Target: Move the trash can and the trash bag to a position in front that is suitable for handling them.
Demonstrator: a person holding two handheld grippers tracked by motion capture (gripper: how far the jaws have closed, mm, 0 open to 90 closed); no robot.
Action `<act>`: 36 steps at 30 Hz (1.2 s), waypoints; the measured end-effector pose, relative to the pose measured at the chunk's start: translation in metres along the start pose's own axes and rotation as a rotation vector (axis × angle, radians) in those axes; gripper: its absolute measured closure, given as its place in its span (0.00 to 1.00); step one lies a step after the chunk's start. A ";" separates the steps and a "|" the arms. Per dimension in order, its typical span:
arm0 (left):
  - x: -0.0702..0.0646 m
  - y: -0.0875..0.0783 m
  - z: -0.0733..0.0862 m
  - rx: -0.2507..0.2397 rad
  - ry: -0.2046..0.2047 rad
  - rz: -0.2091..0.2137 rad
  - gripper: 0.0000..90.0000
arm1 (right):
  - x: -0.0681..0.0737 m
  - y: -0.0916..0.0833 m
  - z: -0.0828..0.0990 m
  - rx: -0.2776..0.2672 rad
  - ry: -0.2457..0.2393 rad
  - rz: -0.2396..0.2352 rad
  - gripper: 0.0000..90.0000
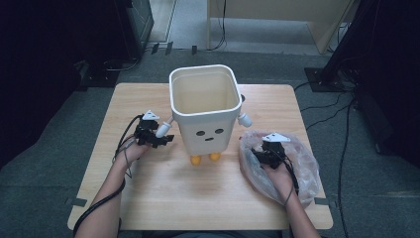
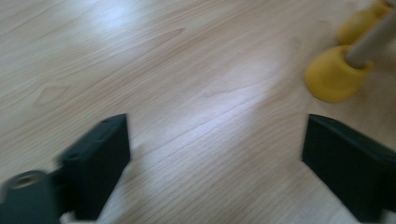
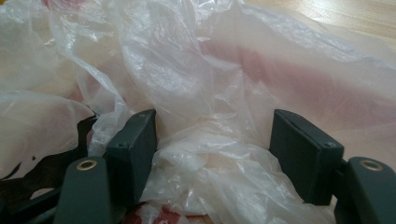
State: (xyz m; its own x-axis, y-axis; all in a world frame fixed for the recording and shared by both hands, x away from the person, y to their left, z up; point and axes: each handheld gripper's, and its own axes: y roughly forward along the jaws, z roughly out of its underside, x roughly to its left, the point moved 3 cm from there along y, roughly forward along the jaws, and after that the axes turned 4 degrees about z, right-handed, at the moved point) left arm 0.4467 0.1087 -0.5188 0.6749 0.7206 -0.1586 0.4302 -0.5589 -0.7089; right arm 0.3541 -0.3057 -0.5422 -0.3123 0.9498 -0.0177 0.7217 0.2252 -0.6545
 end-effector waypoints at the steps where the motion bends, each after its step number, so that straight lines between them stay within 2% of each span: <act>1: 0.001 -0.001 -0.001 0.004 -0.008 -0.005 0.10 | 0.000 0.000 0.000 0.000 0.001 0.000 0.36; 3: 0.002 -0.002 -0.003 -0.010 -0.020 -0.019 0.10 | 0.000 0.000 0.000 0.000 0.001 0.000 0.36; 5: 0.005 -0.004 -0.005 -0.004 -0.064 -0.005 0.10 | 0.000 0.000 0.000 0.001 -0.001 -0.001 0.36; 7: 0.007 -0.006 -0.004 -0.006 -0.079 0.006 0.10 | 0.000 0.000 0.000 0.001 -0.001 -0.001 0.36; 10: 0.010 -0.008 -0.002 0.015 -0.061 -0.023 0.11 | 0.000 0.000 0.000 0.001 -0.001 -0.001 0.36; 13: 0.011 -0.012 -0.002 0.010 -0.044 0.008 0.11 | 0.000 0.000 0.000 0.001 -0.001 -0.001 0.36; 17: 0.011 -0.015 -0.002 0.031 -0.011 -0.009 0.11 | 0.000 0.000 0.000 0.001 -0.001 -0.001 0.36; 22: 0.008 -0.018 -0.003 0.035 -0.017 0.018 0.11 | 0.000 0.000 0.000 0.001 -0.001 -0.001 0.36; 24: 0.006 -0.020 -0.006 0.037 -0.064 0.058 0.11 | 0.000 0.000 0.000 0.001 -0.002 -0.001 0.36; 26: 0.004 -0.022 -0.009 0.027 -0.077 0.084 0.11 | 0.000 0.000 0.000 0.001 -0.002 -0.001 0.36; 30: 0.000 -0.024 -0.011 0.031 -0.039 0.078 0.11 | 0.000 0.000 0.000 0.001 -0.002 -0.001 0.36; 36: -0.002 -0.029 -0.014 0.020 -0.028 0.075 0.11 | 0.000 0.000 0.000 0.001 -0.002 -0.001 0.36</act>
State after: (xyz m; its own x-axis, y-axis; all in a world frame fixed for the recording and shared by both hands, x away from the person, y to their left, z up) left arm 0.4415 0.1178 -0.4881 0.6877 0.6882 -0.2312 0.3664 -0.6039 -0.7079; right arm 0.3538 -0.3057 -0.5422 -0.3142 0.9492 -0.0181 0.7206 0.2260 -0.6555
